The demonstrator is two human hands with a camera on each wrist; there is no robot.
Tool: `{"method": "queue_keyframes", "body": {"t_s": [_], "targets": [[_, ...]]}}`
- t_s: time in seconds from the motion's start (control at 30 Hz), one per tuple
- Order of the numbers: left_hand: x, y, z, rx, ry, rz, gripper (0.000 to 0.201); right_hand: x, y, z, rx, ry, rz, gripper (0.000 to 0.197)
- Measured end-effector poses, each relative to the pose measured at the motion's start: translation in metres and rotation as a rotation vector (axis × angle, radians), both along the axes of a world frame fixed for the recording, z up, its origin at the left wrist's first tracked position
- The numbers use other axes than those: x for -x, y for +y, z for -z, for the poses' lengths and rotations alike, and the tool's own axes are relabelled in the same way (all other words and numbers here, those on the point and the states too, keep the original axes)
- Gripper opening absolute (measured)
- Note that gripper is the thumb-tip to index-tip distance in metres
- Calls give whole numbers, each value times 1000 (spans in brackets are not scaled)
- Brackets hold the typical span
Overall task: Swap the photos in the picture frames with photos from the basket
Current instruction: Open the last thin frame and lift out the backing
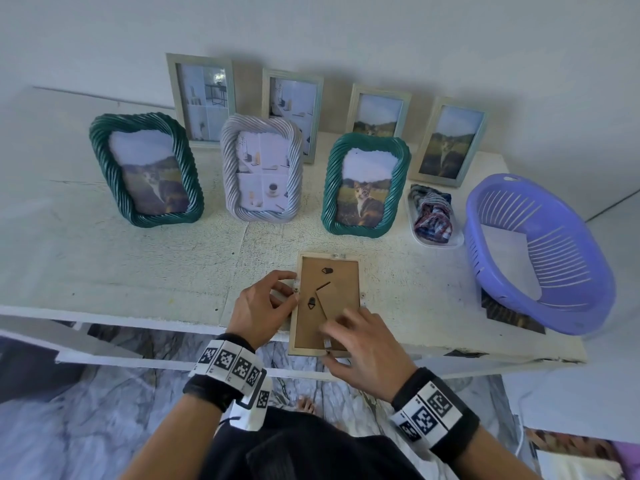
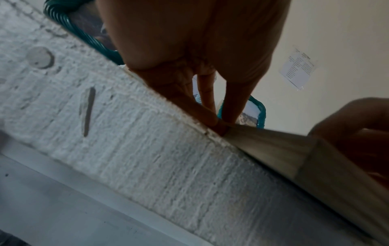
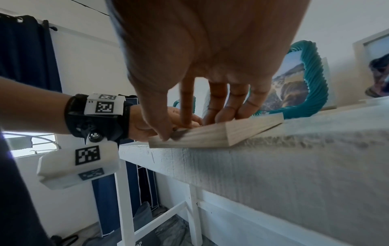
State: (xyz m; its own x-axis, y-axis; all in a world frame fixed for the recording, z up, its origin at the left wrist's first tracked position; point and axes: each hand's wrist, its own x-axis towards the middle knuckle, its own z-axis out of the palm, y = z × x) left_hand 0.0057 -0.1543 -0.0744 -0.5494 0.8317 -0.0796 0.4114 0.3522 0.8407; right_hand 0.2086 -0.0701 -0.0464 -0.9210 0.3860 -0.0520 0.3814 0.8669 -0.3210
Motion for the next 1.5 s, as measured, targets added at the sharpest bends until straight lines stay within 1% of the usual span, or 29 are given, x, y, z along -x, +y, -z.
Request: {"method": "queue_keyframes", "body": {"t_s": [0.2,0.3,0.43,0.57,0.6,0.67,0.73,0.8,0.87,0.9,0.97,1.07,1.23,1.37,1.47,1.5], "targets": [[-1,0,2,1,5,-10,29,1,12,-4,-13,-83,-113,23],[-2,0,1,-3,5,-26,28,-2,11,-4,-39,-67,-113,21],[-3,1,0,-3,1,-31,27,-6,-1,3,-85,30,-55,16],[-2,1,1,-9,-6,-28,27,-7,-8,5,-95,34,-9,14],[-1,1,1,-9,-12,-28,27,-7,-7,3,-84,28,-1,17],[0,1,2,-9,-23,-25,28,-5,-2,-3,-57,25,35,29],[1,1,2,-7,-22,-18,28,1,5,-8,-75,29,121,40],[1,1,2,-4,-15,-18,27,10,9,-11,-153,-18,207,42],[1,0,2,3,-13,-20,27,21,7,-12,-210,-90,248,39],[1,0,3,4,-13,-20,27,25,6,-11,-213,-98,257,36],[2,0,2,7,-10,-23,27,32,3,-11,-155,-51,286,30],[2,0,2,5,-19,-28,28,39,3,-14,-24,4,344,29],[2,0,2,-3,-23,-27,29,36,6,-27,-42,17,382,23],[2,1,1,9,-27,-34,29,10,24,-37,7,-20,416,32],[3,1,1,16,-44,-35,28,-19,41,-36,57,51,490,42],[4,1,1,17,-50,-36,28,-28,47,-33,73,74,521,43]]}}
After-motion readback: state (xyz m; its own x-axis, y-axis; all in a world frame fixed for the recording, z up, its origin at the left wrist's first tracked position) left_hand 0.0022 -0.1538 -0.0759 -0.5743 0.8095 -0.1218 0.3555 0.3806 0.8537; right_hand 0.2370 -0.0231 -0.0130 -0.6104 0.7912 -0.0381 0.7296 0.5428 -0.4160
